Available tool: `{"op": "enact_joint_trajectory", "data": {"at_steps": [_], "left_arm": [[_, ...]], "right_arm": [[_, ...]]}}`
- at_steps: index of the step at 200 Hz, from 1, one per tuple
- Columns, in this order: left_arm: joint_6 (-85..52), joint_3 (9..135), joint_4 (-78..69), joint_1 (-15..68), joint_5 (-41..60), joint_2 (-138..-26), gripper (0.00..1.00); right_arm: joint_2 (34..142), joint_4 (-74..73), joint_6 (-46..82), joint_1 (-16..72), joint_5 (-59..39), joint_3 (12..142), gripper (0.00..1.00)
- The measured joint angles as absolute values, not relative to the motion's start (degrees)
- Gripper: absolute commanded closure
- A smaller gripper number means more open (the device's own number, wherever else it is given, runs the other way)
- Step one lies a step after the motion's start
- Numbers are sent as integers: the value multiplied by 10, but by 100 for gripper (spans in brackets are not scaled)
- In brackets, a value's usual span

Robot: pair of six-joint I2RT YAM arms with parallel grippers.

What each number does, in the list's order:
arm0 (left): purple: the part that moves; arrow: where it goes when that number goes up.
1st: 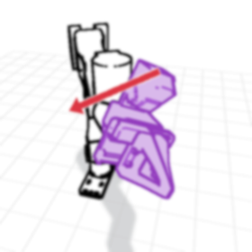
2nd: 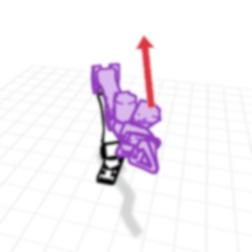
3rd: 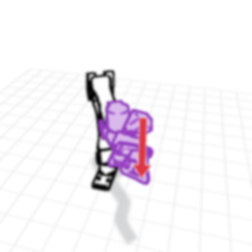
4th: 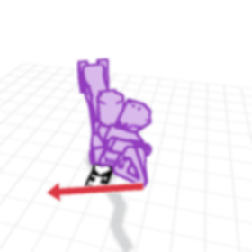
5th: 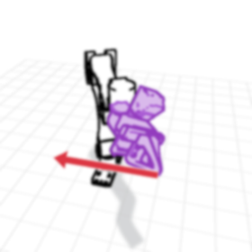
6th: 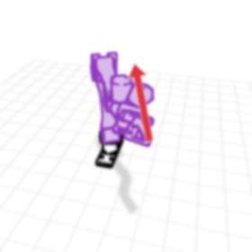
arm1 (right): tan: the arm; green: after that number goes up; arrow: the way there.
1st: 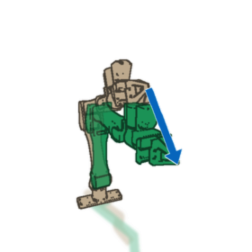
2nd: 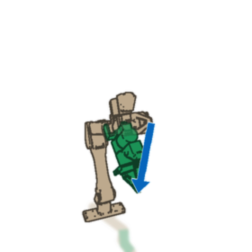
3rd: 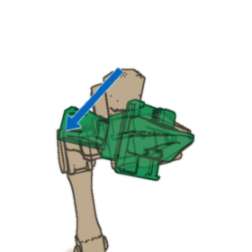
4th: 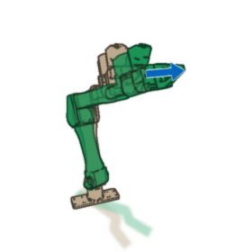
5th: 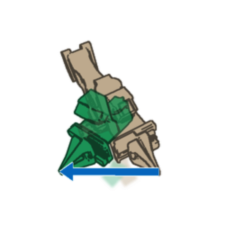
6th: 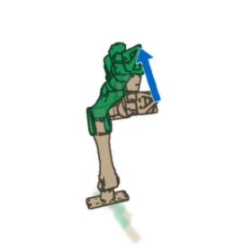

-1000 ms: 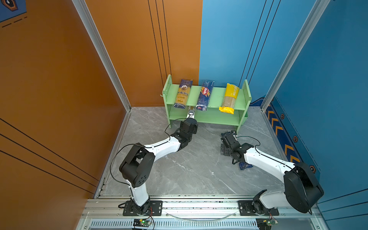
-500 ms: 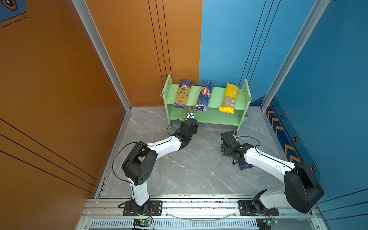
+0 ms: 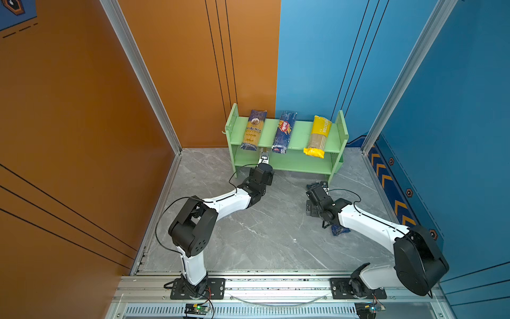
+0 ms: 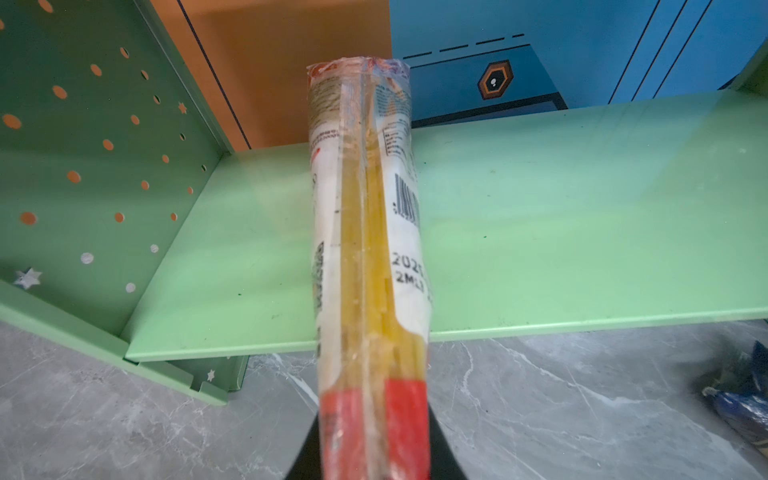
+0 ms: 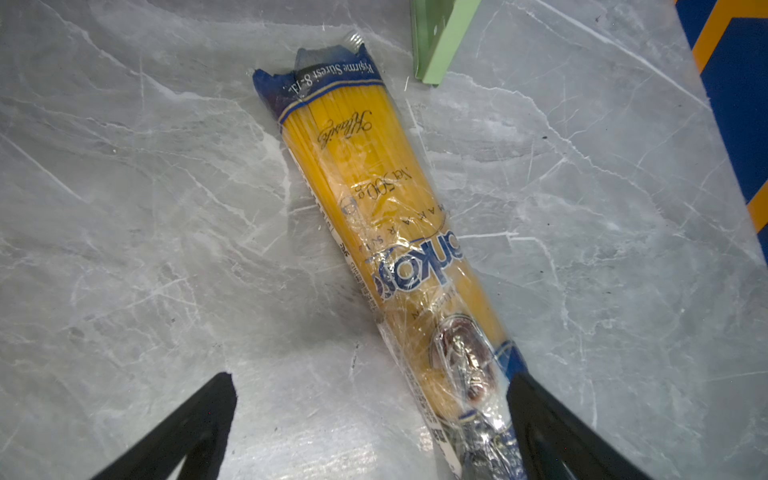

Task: Place and organize the pasta boxes and bags onto the shelf
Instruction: 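Push the red-and-white bag onto the lower tier with the left gripper, then open the left gripper and withdraw it while the right gripper nudges the blue-and-yellow bag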

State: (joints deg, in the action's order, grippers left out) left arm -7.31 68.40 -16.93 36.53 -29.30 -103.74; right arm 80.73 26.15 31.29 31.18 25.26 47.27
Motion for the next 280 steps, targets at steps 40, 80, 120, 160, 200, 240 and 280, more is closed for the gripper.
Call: {"op": "enact_joint_trajectory", "data": {"at_steps": [40,80,120,160,200,240,280], "left_arm": [[-73,682,-170,365,-293,-1037,75],[-75,681,-210,364,-296,-1036,61],[-75,681,-248,364,-300,-1030,46],[-78,660,-262,364,-301,-1013,43],[-78,625,-262,364,-306,-985,43],[-78,579,-263,374,-315,-935,41],[-80,541,-258,392,-329,-886,39]], "right_arm": [[807,262,313,312,253,473,0],[813,262,313,312,252,473,0],[817,264,313,312,252,474,0],[816,266,308,312,253,474,0],[806,279,301,309,253,475,0],[762,306,298,297,252,475,0],[722,342,298,277,245,475,0]]}}
